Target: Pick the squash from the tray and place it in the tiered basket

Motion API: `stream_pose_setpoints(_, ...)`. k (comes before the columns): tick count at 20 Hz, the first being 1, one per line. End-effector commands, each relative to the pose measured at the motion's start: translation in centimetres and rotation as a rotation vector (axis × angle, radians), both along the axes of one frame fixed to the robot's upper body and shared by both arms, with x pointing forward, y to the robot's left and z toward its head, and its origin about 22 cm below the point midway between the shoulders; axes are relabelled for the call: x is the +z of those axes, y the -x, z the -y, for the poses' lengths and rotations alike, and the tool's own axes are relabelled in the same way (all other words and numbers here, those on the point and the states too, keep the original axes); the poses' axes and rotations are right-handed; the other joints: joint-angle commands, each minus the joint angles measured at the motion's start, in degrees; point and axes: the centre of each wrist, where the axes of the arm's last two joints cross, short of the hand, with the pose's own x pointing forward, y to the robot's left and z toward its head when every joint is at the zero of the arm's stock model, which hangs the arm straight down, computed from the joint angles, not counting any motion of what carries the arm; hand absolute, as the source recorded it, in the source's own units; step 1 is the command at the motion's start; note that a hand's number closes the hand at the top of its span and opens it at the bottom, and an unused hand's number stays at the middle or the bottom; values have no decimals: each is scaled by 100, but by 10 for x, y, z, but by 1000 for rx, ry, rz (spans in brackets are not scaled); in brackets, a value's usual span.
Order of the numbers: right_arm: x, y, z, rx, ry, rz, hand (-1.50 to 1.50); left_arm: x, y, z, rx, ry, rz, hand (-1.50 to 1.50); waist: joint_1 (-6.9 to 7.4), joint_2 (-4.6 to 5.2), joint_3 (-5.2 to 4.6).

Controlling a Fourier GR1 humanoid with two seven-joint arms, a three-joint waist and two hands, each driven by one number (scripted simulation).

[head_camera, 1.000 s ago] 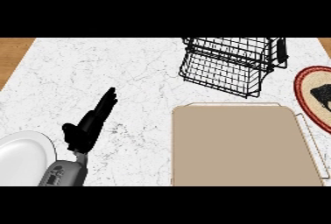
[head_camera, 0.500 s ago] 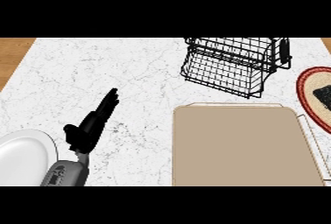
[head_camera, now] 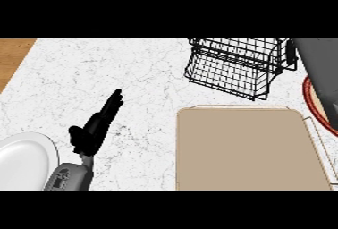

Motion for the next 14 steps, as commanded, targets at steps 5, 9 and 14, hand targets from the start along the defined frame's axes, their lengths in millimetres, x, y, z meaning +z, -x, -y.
stream_pose_setpoints(5,-5,-7,-22,43,-166,-97,150,-8,5,-4,-4,1,-10,0,-66,-21,0)
stream_pose_setpoints(9,-16,-12,-7,-52,-378,-295,-150,1,-1,-1,0,7,1,0,-20,6,2)
stream_pose_setpoints(14,-14,-12,-12,-77,-496,-273,-150,-5,6,-20,10,8,-8,0,-21,-2,0)
